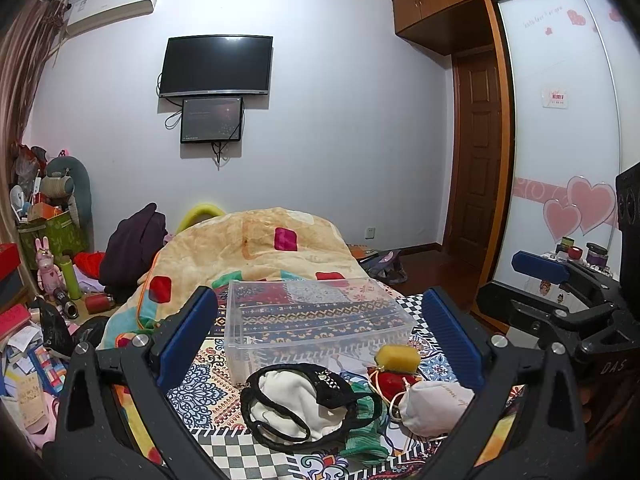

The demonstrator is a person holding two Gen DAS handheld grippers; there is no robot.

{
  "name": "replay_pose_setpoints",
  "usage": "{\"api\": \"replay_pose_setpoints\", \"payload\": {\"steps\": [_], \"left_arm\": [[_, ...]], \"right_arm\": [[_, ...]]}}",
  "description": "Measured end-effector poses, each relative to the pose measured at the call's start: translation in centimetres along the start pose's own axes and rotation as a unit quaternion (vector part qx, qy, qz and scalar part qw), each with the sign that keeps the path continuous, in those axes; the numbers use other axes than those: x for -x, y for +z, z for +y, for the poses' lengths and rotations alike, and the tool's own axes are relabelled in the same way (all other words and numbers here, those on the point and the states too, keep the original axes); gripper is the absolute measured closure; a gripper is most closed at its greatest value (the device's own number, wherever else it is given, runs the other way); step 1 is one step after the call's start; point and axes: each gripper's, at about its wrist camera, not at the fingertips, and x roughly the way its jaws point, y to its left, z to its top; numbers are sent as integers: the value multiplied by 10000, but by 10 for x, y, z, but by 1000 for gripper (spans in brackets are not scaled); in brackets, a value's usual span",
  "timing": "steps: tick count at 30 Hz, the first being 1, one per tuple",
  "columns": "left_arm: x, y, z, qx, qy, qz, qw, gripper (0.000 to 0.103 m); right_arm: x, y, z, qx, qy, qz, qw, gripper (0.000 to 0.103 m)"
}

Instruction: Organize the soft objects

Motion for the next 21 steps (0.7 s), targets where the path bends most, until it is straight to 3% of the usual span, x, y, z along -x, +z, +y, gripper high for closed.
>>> {"api": "replay_pose_setpoints", "payload": {"steps": [16, 21], "left_arm": [[1, 4, 0, 27, -43, 38, 10000, 0], [-3, 4, 3, 10, -42, 225, 9997, 0]], "right_arm": [[-2, -2, 0, -41, 60, 48, 10000, 0], [-5, -2, -5, -121, 46, 152, 9998, 0]]}}
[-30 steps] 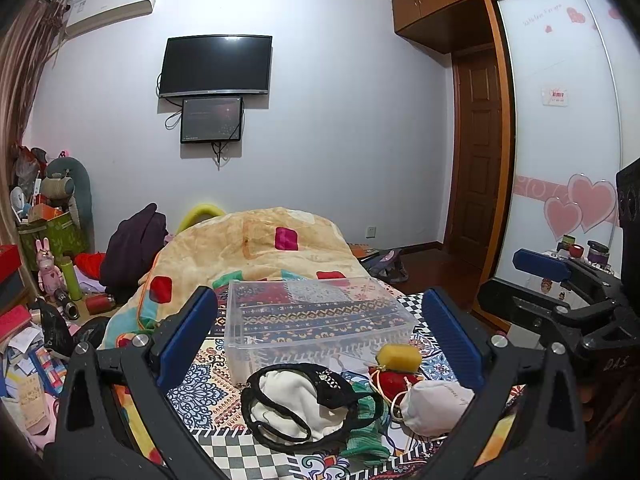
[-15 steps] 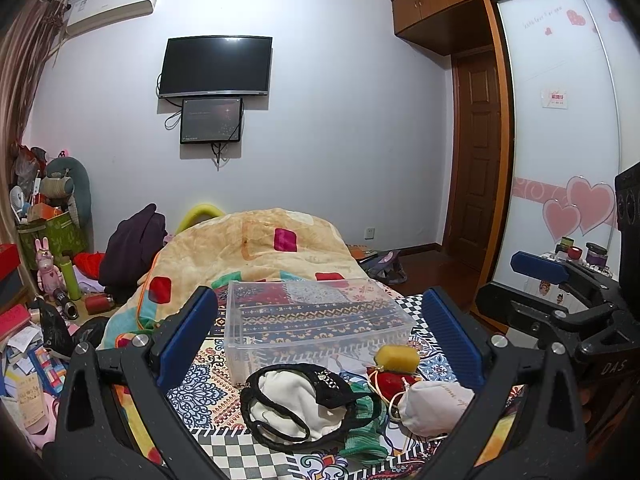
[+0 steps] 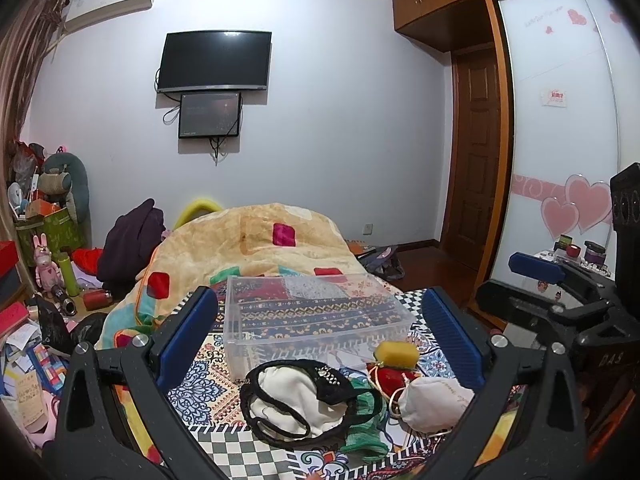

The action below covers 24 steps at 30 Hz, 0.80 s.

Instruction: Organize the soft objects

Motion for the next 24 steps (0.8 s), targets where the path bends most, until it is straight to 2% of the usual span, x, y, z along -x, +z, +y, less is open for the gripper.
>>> {"api": "replay_pose_setpoints", "payload": {"steps": [8, 9, 15, 19, 24], "left_arm": [[-26, -28, 15, 34, -66, 702, 9975, 0], [-30, -33, 16, 90, -91, 551, 9984, 0], [-53, -58, 14, 308, -166, 1166, 9926, 0], [-65, -61, 7, 468, -539, 1639, 9839, 15], [-85, -72, -2, 370, -595, 1957, 9782, 26]], "right_arm": [[-16, -17, -23, -300, -14, 763, 9966, 0], [-18, -22, -26, -319, -33, 880, 9956, 0], [-29, -51, -37, -350, -76, 1501, 9880, 2], [-41, -69, -41, -385, -16, 1908, 9809, 15], [-52, -84, -46, -549, 196, 2234, 9730, 32]]}}
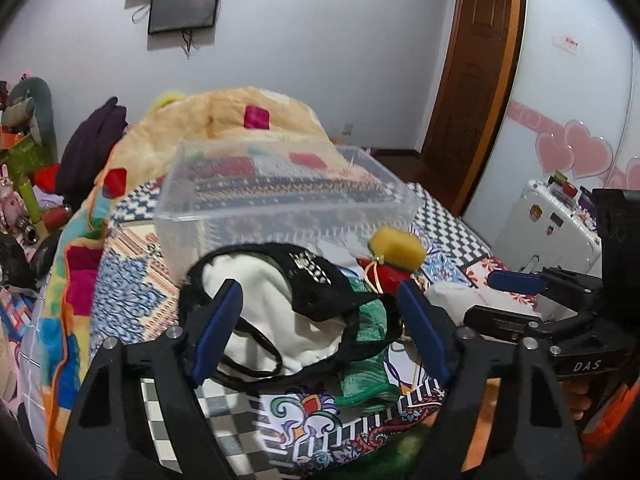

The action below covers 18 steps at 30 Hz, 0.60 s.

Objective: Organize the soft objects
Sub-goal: 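Grasp the black-and-white mask with the left tool while the right tool grasps the white pouch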

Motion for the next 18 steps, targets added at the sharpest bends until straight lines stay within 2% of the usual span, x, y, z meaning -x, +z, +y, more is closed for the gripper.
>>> {"api": "replay_pose_setpoints", "payload": {"steps": [3, 5, 7, 9, 11, 13, 18], "left_arm": [[-11, -4, -2, 102, -87, 116, 9998, 40], [-16, -6, -1, 121, -115, 234, 9996, 58], [-21, -7, 2, 102, -188, 336, 9992, 71], [-19, -8, 3, 37, -162, 305, 9994, 76], [-15, -8, 5, -63, -119, 261, 9996, 86], [-8, -8, 3, -131, -58, 159, 9998, 89], [15, -3, 8, -123, 6, -137, 9998, 92]], "right_arm": [[-3, -2, 0, 1, 87, 84, 9999, 42], [-4, -4, 1, 11, 124, 135, 9998, 56], [-4, -4, 3, 37, 168, 156, 9997, 63], [-4, -4, 5, 94, 169, 131, 9997, 68], [-1, -4, 8, 161, 179, 91, 9997, 80], [-1, -2, 9, 200, 187, 63, 9996, 86], [11, 3, 10, 166, 281, -132, 9994, 90]]}}
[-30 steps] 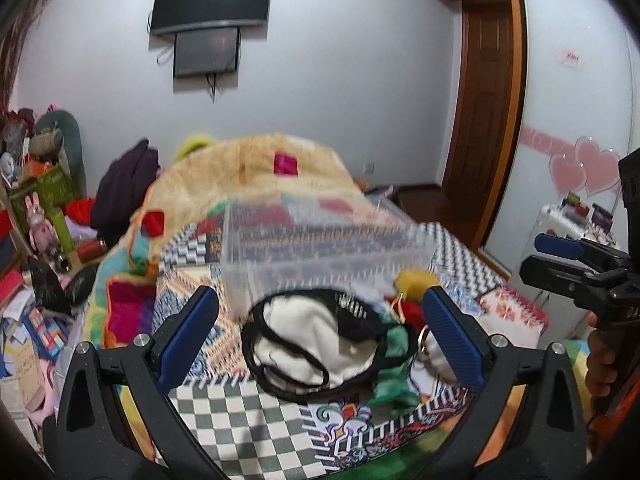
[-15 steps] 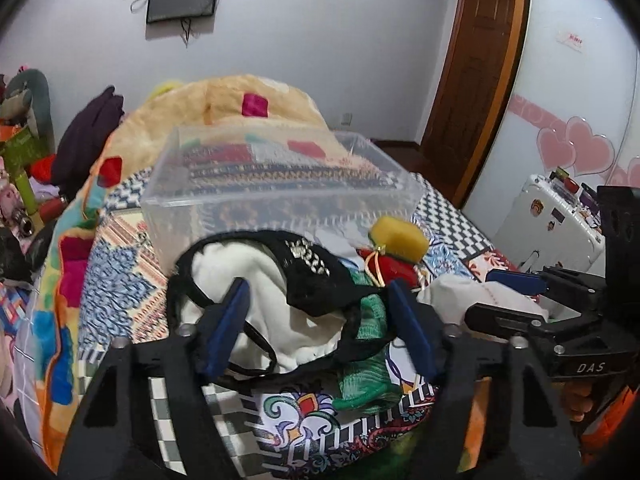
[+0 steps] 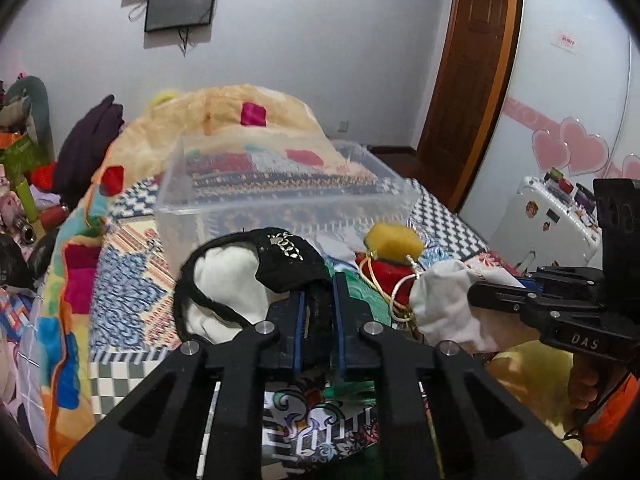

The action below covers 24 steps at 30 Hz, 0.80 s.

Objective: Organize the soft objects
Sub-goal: 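Grasp the black-and-white mask with the left tool while the right tool grasps the white pouch, then carry the mask and white pouch into the clear box and release both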

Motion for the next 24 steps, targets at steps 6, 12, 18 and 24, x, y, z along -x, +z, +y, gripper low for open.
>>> {"api": "replay_pose_setpoints", "payload": {"steps": [6, 12, 18, 24], "left_arm": [[29, 14, 8, -26, 92, -390, 9992, 92], [50, 36, 9, -171, 244, -776, 9965, 92], [62, 62, 10, -292, 216, -1137, 9928, 92], [47, 91, 13, -475, 351, -1313, 9896, 92]], "right_arm": [[20, 15, 4, -3, 134, -322, 9994, 91], [36, 38, 6, 38, -39, -768, 9970, 91], [36, 69, 6, 111, -249, -1131, 9932, 91], [23, 97, 10, 230, -427, -1397, 9890, 91]]}}
